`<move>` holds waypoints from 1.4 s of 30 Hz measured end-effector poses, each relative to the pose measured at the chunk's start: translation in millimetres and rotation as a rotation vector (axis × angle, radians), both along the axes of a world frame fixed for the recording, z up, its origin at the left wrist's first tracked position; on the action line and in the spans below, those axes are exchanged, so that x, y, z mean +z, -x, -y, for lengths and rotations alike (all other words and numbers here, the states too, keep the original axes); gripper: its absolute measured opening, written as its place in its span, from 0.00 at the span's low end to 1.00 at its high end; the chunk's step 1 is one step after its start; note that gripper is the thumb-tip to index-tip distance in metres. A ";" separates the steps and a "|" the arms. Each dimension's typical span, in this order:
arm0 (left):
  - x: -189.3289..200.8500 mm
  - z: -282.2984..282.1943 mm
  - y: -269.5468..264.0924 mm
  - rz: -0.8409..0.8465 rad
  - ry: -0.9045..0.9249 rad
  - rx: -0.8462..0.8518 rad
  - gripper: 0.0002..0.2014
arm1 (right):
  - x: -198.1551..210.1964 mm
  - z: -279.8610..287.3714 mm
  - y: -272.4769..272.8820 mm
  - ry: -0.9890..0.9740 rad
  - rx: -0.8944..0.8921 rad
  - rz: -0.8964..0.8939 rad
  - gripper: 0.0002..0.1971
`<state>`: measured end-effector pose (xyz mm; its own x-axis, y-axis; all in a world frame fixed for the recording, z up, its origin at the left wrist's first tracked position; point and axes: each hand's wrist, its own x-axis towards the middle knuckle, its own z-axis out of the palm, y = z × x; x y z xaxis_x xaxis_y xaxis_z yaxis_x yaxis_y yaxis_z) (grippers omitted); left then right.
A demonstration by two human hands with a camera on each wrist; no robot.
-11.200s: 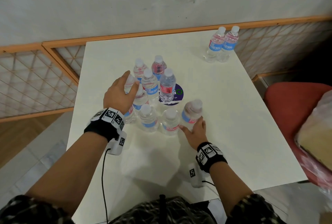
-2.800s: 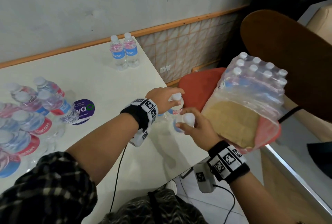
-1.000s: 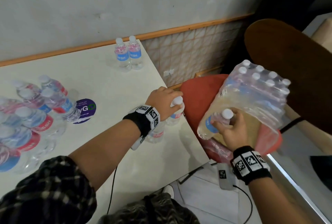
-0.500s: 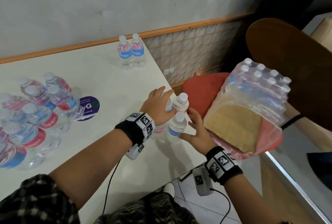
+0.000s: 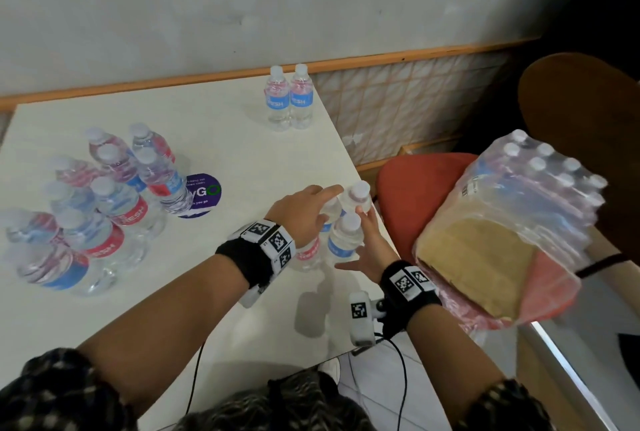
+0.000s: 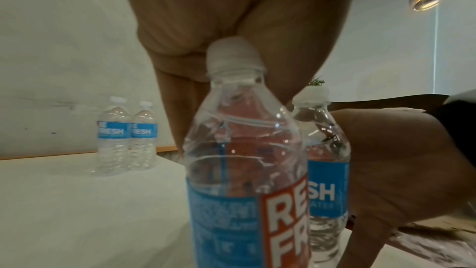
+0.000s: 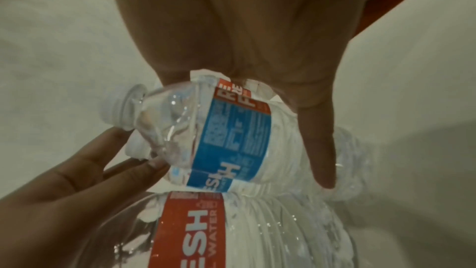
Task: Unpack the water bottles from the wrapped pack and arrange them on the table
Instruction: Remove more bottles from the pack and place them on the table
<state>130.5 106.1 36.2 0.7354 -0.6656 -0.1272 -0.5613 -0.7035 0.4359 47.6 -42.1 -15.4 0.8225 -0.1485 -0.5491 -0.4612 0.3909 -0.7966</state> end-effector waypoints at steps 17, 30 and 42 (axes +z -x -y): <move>4.6 -149.9 -30.2 0.029 -0.119 0.260 0.30 | 0.5 -155.0 -68.7 -0.004 0.186 -0.030 0.27; 7.4 -242.4 -40.1 0.090 -0.175 0.383 0.39 | 2.9 -248.8 -102.9 -0.015 0.283 -0.017 0.32; -4.6 -244.5 -28.3 0.291 0.019 0.269 0.33 | -1.9 -250.9 -99.7 0.003 0.296 -0.065 0.33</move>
